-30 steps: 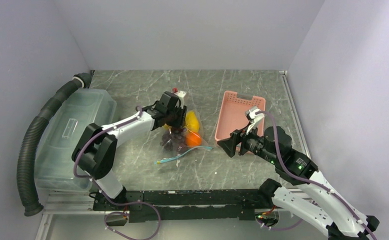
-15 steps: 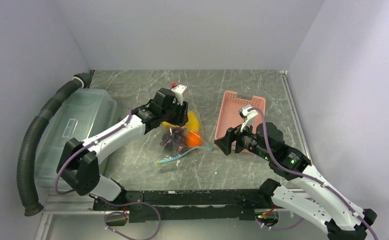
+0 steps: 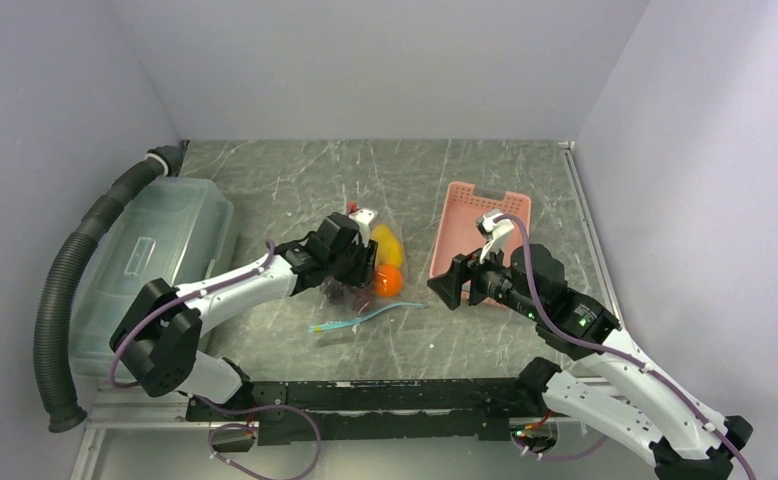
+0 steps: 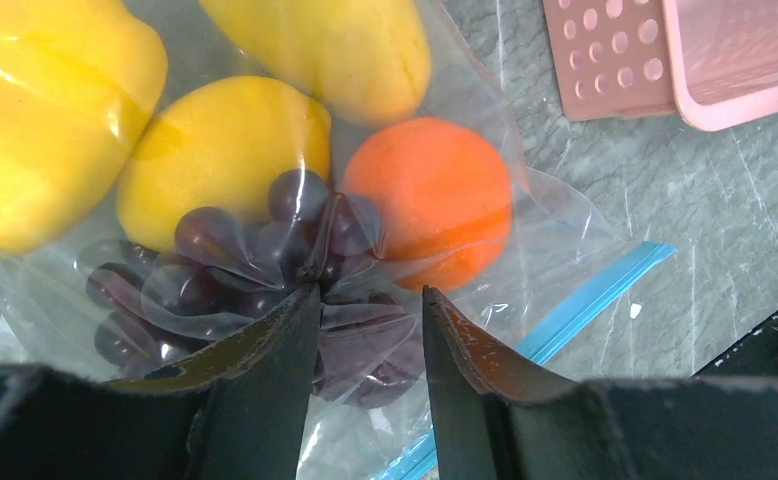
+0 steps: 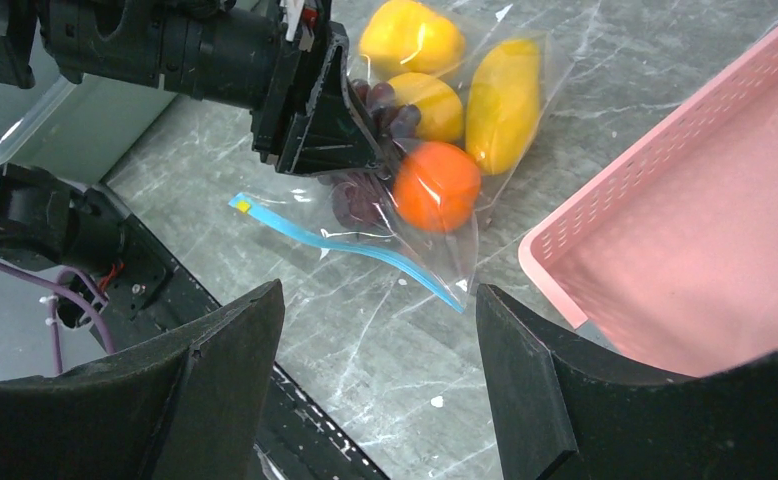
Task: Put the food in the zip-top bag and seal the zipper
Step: Place the zipper food storage bag at the center of the board, then reset both arms
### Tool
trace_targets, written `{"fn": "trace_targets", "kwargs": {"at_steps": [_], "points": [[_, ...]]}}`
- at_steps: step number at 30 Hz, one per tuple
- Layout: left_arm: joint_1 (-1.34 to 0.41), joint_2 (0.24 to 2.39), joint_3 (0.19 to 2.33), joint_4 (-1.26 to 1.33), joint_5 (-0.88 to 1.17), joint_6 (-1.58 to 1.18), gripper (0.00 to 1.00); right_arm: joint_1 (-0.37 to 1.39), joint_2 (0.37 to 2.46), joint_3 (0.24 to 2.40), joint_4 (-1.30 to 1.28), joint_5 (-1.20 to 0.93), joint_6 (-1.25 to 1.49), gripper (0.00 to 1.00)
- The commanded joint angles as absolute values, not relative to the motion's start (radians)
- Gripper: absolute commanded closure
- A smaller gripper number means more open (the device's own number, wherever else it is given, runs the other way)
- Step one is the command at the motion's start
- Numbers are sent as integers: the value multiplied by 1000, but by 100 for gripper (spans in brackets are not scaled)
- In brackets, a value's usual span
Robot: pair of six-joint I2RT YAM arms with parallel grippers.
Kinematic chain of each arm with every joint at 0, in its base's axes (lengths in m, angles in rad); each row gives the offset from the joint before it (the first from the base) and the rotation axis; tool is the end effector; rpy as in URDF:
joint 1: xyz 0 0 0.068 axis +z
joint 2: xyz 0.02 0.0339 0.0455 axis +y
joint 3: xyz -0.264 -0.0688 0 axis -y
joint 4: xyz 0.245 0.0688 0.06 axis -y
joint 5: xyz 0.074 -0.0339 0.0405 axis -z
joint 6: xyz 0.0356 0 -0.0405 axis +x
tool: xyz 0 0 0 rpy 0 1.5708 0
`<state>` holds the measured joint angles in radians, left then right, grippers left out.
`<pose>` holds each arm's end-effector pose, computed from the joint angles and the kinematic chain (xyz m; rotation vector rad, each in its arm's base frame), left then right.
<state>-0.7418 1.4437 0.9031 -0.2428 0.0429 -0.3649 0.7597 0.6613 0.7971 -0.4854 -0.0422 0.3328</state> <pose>0.2239 -0.2073 0.2234 0.4768 2.3845 -0.5752 0.1072 0.1039 0.3307 -0.4520 1.9461 0.7623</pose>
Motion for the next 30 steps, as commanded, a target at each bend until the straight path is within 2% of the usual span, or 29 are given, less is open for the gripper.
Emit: {"fn": "trace_targets", "kwargs": {"at_steps": [1, 11, 14, 19, 20, 21, 22, 30], "points": [[-747, 1391, 910, -260, 33, -370, 52, 759, 662, 808, -440, -37, 340, 26], [-756, 1298, 1066, -363, 67, -309, 47, 759, 670, 847, -466, 11, 342, 25], [-755, 1278, 1119, -409, 66, -282, 43, 759, 661, 859, -483, 87, 354, 18], [-755, 1262, 1211, -517, 76, -232, 37, 759, 682, 913, -536, 130, 332, 16], [-756, 1259, 1232, -538, 75, -221, 34, 759, 687, 922, -552, 158, 329, 15], [-755, 1256, 1248, -555, 76, -211, 7, 759, 693, 929, -563, 185, 320, 15], [-755, 1252, 1263, -574, 77, -204, 1, 759, 698, 935, -574, 209, 303, 14], [-754, 1238, 1337, -712, 27, -184, 0, 758, 733, 992, -635, 379, 252, 6]]}}
